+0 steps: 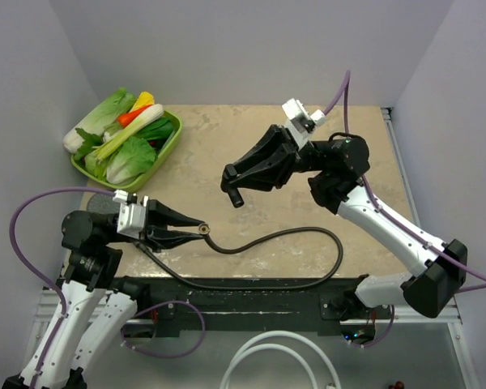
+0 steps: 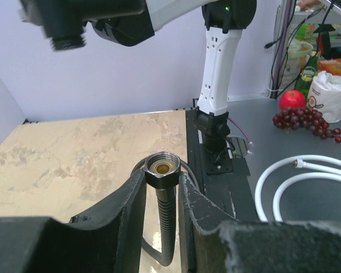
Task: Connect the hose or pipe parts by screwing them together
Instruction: Pick up the adaptor from the center of the board, then install the adaptor on the pipeline.
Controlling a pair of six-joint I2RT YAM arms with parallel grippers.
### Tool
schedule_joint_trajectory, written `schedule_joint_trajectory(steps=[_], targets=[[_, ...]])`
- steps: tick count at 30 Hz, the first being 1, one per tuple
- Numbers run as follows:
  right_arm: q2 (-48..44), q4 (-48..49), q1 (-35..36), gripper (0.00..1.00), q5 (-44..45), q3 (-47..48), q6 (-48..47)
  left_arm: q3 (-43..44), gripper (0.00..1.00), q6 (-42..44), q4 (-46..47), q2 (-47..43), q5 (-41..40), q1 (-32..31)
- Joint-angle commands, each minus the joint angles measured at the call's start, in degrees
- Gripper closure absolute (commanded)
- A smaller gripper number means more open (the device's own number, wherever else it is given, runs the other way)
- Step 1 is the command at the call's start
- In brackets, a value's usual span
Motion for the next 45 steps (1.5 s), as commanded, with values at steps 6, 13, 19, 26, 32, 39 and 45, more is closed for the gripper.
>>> schedule_joint_trajectory(steps=[6, 13, 19, 26, 32, 39, 45], targets=[[4.6, 35.1, 1.7, 1.00, -1.7, 0.1, 26.9, -3.1, 1.00, -12.7, 23.6, 3.3, -6.6, -0.1], [8.5, 38.2, 4.9, 1.00, -2.2, 1.5, 29.3, -4.0, 1.00, -13.0, 26.2, 3.8, -4.2, -0.1], [10.3, 37.6, 6.3, 1.00, -2.8, 2.1, 28.7, -4.1, 1.00, -13.1, 25.1, 3.3, -4.1, -0.1], [11.6, 37.3, 8.1, 1.00, -3.5, 2.7, 28.6, -4.0, 1.00, -12.8, 23.4, 3.5, -4.8, -0.1], [12.8, 36.2, 8.9, 1.00, -4.1, 3.0, 27.7, -4.0, 1.00, -14.1, 21.9, 3.2, -5.3, -0.1], [14.3, 35.7, 9.4, 1.00, -4.5, 4.2, 27.4, -3.6, 1.00, -14.2, 21.0, 2.4, -4.8, -0.1], [14.6, 34.9, 9.4, 1.00, -5.1, 4.1, 26.8, -3.2, 1.00, -14.1, 21.0, 1.8, -4.2, -0.1]])
